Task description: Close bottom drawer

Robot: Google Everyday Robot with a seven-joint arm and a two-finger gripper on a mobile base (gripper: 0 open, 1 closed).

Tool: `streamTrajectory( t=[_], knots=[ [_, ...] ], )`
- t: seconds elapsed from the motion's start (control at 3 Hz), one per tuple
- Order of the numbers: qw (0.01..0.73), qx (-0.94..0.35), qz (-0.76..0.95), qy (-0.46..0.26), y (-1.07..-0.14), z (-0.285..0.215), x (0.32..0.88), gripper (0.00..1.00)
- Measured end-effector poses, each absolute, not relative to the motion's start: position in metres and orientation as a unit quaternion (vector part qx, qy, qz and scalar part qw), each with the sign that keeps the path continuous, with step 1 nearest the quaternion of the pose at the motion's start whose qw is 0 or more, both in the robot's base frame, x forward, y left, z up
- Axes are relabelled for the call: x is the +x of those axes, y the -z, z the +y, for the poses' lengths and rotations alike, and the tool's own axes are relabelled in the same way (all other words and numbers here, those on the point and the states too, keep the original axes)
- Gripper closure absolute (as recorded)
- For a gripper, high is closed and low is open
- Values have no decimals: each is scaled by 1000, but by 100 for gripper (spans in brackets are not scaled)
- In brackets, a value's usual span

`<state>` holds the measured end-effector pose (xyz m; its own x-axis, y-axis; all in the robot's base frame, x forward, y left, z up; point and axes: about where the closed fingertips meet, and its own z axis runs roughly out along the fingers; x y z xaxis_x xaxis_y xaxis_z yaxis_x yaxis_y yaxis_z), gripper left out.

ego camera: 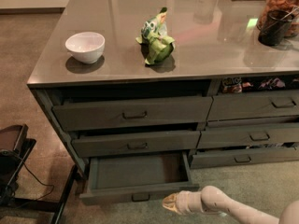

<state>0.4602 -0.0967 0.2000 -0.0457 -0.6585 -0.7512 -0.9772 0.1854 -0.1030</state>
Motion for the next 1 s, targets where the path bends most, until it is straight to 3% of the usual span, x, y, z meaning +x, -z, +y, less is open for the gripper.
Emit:
streamTrajectory(
  t=[1.0],
  knots=[
    [394, -593, 679, -178, -175, -95, 480, 100]
  ],
)
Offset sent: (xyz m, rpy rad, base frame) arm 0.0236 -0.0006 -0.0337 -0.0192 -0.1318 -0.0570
